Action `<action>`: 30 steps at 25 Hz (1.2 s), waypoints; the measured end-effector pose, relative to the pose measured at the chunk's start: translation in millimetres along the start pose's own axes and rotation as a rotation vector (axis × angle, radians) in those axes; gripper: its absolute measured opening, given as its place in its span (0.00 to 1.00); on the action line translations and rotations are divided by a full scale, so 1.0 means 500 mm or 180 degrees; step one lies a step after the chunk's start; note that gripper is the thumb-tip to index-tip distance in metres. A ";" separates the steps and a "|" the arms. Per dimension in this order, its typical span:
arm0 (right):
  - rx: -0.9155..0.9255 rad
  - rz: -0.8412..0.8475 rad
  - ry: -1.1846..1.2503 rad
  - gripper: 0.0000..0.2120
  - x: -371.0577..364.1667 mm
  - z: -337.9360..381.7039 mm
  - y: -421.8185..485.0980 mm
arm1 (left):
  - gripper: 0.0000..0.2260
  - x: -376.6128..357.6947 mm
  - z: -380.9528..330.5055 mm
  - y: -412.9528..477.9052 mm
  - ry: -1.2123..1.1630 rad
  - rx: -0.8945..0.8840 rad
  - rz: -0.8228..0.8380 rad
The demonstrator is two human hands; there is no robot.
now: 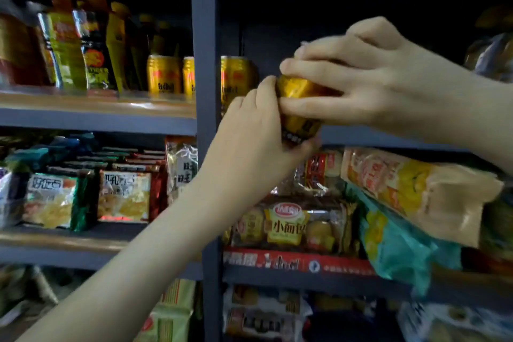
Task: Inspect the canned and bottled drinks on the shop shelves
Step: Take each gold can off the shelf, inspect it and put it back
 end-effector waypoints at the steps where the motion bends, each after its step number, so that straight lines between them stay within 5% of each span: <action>1: -0.0106 0.0049 0.0295 0.19 0.003 0.027 -0.016 | 0.33 -0.004 0.004 -0.034 -0.0231 0.0159 0.0171; 3: -0.0883 0.0322 0.1402 0.29 0.000 0.092 -0.060 | 0.30 -0.024 0.012 -0.126 -0.0871 0.0641 0.0478; 6: -0.2657 0.1113 0.4243 0.45 -0.022 0.232 -0.114 | 0.33 -0.065 0.025 -0.270 -0.1526 0.1224 0.0600; 9: -0.3499 0.1396 0.5608 0.46 -0.044 0.395 -0.133 | 0.32 -0.101 0.021 -0.371 -0.1625 0.1589 0.0664; 16: -0.3752 0.1254 0.6277 0.41 -0.084 0.472 -0.135 | 0.32 -0.104 0.044 -0.428 -0.1726 0.1956 0.0841; 19: -0.2930 0.1455 0.6637 0.55 -0.095 0.515 -0.152 | 0.22 -0.107 0.036 -0.443 -0.2993 0.2951 0.0645; 21: -0.2629 0.1602 0.6029 0.57 -0.097 0.547 -0.162 | 0.21 -0.108 0.035 -0.461 -0.4107 0.3553 0.0506; 23: -0.2618 0.1138 0.5258 0.51 -0.103 0.570 -0.168 | 0.25 -0.112 0.021 -0.456 -0.4771 0.3920 0.0488; 27: -0.2810 0.0836 0.4971 0.36 -0.113 0.594 -0.186 | 0.23 -0.115 0.004 -0.472 -0.4249 0.4200 0.0570; 30: -0.3093 0.1246 0.5063 0.35 -0.111 0.597 -0.208 | 0.42 -0.117 0.021 -0.497 -0.3268 0.3800 0.1622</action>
Point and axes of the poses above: each hand's wrist, its own y-axis towards the middle knuckle, its own x-axis out of the back of the hand, z = x × y, the point moved 3 cm from there along y, towards the middle knuckle, and after that the axes turned 10 degrees about -x, right-handed, at the moved point
